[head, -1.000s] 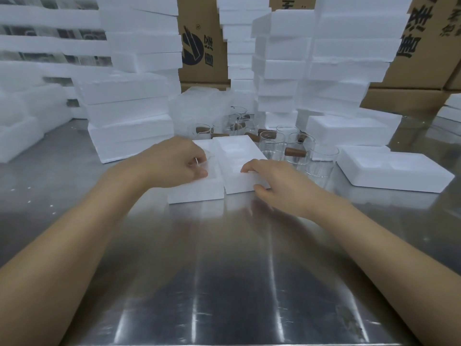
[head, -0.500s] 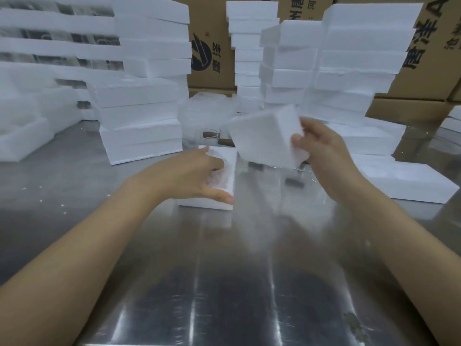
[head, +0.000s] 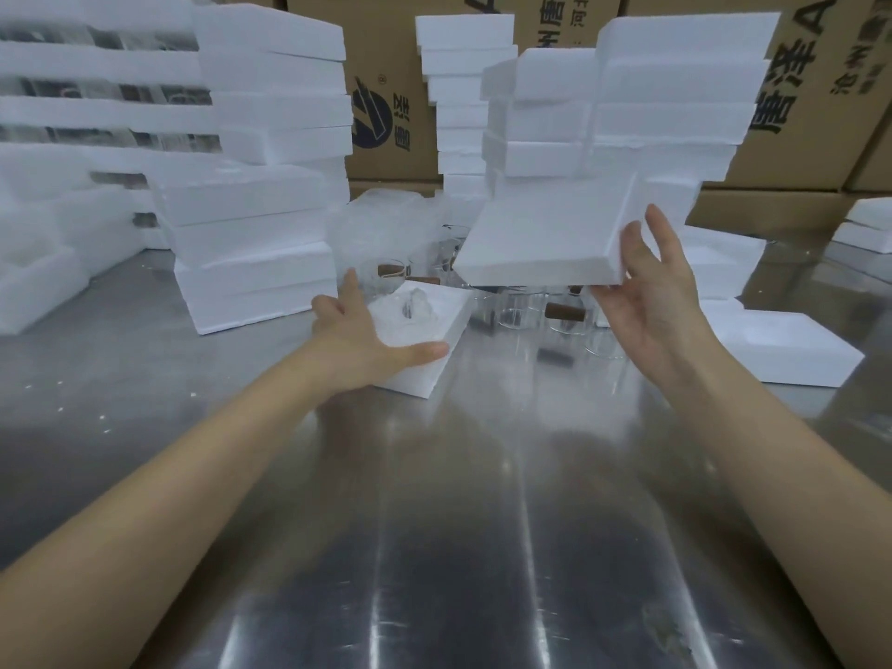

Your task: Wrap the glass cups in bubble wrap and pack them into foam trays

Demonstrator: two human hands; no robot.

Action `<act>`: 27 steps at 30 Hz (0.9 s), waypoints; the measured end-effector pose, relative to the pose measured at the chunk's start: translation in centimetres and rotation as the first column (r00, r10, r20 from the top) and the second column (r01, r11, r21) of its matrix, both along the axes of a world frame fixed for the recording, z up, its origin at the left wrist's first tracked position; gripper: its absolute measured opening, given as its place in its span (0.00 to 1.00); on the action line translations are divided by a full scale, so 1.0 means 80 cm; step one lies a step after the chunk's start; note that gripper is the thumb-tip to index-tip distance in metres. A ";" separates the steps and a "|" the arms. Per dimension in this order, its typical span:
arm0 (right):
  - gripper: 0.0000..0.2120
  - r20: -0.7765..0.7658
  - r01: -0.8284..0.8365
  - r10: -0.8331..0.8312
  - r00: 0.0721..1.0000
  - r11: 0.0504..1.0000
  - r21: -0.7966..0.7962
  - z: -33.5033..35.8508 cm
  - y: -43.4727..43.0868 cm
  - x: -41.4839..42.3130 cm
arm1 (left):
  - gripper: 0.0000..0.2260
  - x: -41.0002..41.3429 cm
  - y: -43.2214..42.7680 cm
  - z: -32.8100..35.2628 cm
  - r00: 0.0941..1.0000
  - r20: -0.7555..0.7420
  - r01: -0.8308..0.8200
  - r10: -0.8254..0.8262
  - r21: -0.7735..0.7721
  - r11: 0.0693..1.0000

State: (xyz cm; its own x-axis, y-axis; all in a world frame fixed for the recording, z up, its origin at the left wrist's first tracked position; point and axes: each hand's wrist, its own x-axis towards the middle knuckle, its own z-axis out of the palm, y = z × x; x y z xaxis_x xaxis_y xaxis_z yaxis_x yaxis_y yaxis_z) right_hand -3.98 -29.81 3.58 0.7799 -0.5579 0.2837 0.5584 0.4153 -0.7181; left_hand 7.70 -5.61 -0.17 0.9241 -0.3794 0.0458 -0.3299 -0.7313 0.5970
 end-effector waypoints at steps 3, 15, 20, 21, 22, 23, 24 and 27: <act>0.25 0.023 -0.090 0.090 0.996 0.996 -0.005 -0.001 -0.002 0.001 | 0.63 -0.012 -0.018 -0.013 0.993 0.117 0.003 -0.004 0.007 1.000; 0.19 0.112 -0.315 0.297 0.948 0.918 0.240 -0.007 -0.008 0.001 | 0.56 0.039 0.056 0.009 0.884 -0.260 0.364 -0.388 -0.138 0.921; 0.18 0.081 -0.369 0.363 0.928 0.869 0.330 -0.007 0.001 0.001 | 0.50 0.042 0.054 -0.005 0.864 -0.243 0.386 -0.441 -0.241 0.890; 0.21 0.089 -0.374 0.366 0.926 0.860 0.348 -0.008 0.003 0.001 | 0.51 0.042 0.052 -0.006 0.864 -0.241 0.387 -0.442 -0.243 0.889; 0.22 0.098 -0.374 0.364 0.926 0.853 0.365 -0.007 0.004 0.001 | 0.52 0.042 0.050 -0.008 0.867 -0.240 0.382 -0.436 -0.242 0.892; 0.22 0.103 -0.372 0.361 0.927 0.849 0.374 -0.008 0.005 0.001 | 0.53 0.042 0.047 -0.011 0.873 -0.232 0.379 -0.430 -0.233 0.895; 0.22 0.108 -0.373 0.359 0.927 0.847 0.379 -0.008 0.005 0.000 | 0.53 0.043 0.045 -0.013 0.879 -0.212 0.383 -0.426 -0.215 0.898; 0.21 0.148 -0.399 0.372 0.916 0.822 0.406 -0.010 0.009 0.001 | 0.56 0.039 0.039 -0.017 0.906 -0.067 0.398 -0.417 -0.194 0.897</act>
